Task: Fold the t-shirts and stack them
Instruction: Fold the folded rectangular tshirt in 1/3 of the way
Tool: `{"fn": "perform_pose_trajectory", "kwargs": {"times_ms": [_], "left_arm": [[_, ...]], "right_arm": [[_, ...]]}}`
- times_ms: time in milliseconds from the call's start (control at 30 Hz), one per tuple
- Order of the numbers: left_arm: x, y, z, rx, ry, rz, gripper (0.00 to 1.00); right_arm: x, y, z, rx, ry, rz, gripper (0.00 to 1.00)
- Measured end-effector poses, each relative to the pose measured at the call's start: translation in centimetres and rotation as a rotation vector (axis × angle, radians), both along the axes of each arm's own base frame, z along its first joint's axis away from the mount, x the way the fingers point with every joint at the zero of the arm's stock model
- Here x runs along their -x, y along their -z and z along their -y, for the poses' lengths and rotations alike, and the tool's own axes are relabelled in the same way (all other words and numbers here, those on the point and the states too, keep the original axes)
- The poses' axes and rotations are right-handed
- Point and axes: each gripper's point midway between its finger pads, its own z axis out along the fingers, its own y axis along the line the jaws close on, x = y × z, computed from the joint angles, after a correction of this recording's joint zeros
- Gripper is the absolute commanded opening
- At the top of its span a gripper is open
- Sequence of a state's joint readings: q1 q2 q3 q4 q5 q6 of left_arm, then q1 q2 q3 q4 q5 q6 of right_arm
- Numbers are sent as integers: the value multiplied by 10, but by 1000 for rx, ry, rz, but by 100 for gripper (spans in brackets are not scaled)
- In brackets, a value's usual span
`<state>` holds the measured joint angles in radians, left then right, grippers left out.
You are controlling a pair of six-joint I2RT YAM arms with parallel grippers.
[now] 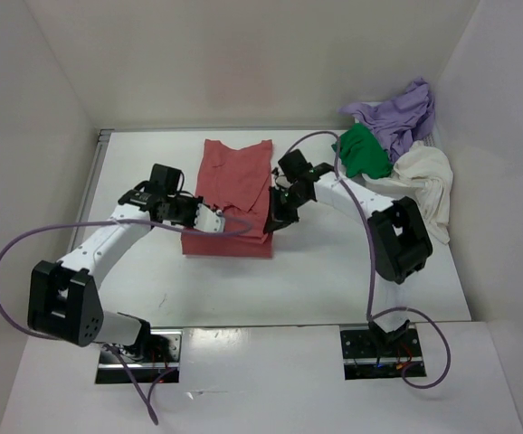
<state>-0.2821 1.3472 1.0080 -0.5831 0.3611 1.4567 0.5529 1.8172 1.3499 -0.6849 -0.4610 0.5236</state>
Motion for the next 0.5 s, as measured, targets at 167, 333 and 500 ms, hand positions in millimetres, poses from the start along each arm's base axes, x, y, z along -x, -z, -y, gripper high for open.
{"fn": "perform_pose_trajectory", "kwargs": {"times_ms": [167,333,500], "left_arm": [[-39,2,1,71,-78,19,0],[-70,12,8,116,-102,48,0],[-88,36,9,132,-119,32,0]], "right_arm": [[-53,3,4,-26,-3,10,0],[-91,23,10,-31,-13,-26,0],[-111,42,12,-36,-28,-60,8]]}}
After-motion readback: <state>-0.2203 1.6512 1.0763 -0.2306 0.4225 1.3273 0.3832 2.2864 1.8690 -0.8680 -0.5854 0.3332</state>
